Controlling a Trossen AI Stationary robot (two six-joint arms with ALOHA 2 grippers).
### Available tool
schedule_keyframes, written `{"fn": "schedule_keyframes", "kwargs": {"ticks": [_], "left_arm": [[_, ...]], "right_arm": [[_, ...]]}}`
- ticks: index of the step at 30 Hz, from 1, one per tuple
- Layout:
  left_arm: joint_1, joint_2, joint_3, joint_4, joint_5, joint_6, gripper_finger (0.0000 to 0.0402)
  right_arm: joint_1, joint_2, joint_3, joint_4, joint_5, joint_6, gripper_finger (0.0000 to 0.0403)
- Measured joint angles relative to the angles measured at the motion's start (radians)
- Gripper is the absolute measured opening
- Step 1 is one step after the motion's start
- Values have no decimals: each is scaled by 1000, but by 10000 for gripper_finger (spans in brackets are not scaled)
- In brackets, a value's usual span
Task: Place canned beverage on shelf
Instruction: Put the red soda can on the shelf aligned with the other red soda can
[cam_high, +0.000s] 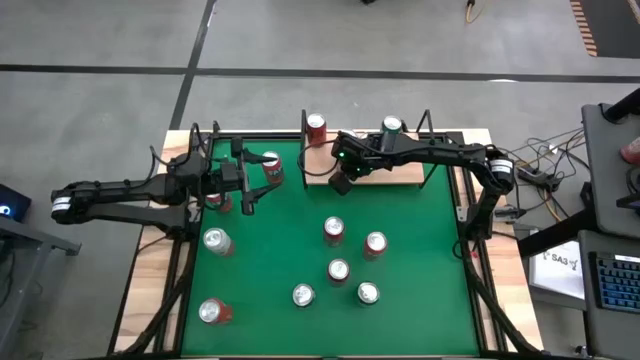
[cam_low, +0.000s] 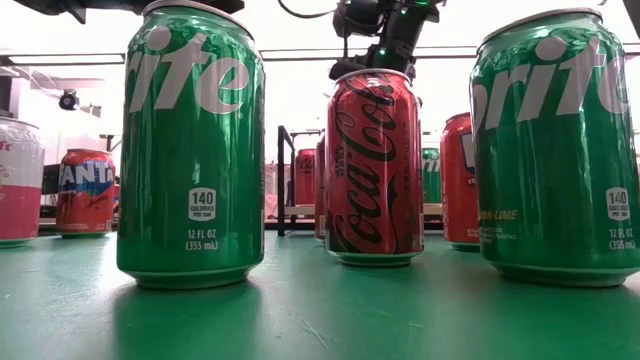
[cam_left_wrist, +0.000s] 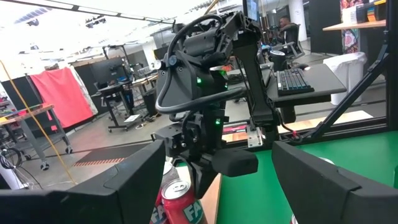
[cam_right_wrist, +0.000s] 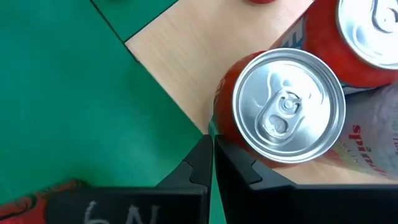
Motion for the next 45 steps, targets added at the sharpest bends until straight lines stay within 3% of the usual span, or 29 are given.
{"fn": "schedule_keyframes", "kwargs": {"ticks": [45], "left_arm": [[0,-1,0,1,0,3,278]], "right_arm": [[-42,-2,0,20,2,9,9]]}}
